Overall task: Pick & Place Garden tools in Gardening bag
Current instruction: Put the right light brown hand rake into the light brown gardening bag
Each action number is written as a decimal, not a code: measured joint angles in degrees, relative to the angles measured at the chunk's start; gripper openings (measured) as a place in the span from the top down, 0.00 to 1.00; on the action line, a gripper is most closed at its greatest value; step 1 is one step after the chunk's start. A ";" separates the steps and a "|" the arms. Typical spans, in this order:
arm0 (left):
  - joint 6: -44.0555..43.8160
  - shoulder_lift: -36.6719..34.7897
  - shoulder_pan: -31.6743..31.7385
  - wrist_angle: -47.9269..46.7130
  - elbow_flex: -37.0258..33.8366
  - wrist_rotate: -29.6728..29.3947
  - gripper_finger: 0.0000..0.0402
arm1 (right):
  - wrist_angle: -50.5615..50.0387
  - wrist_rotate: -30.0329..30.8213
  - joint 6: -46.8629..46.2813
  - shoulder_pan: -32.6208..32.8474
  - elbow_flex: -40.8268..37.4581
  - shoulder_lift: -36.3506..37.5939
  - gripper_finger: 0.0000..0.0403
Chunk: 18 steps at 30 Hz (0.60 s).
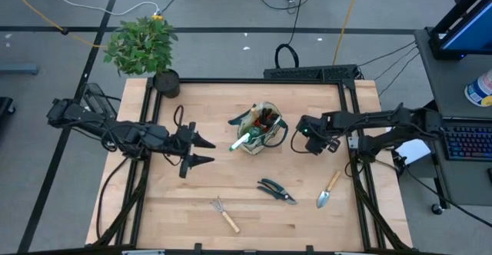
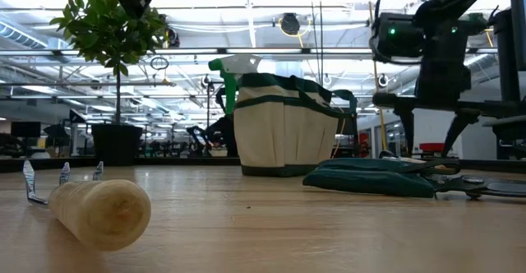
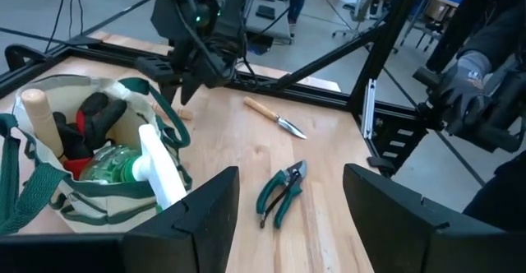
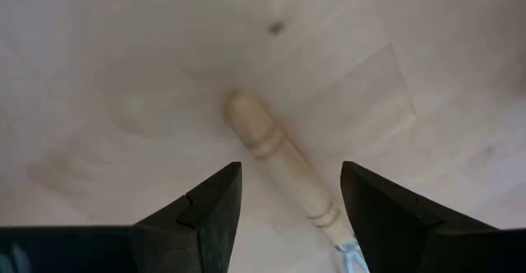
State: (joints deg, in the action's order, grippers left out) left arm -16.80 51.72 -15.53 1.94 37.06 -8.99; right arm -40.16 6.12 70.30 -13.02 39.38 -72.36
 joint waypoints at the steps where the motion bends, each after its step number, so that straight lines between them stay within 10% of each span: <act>1: 0.00 0.00 0.00 -0.01 0.00 0.01 0.44 | 1.12 1.07 0.67 0.00 0.00 -0.90 0.51; 18: 0.07 0.00 0.00 -0.49 0.00 3.52 0.44 | 6.11 3.42 -0.13 0.00 -5.49 -6.27 0.54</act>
State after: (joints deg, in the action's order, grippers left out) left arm -16.72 51.72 -15.53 1.45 37.06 -5.48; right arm -34.06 9.55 70.17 -13.02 33.88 -78.63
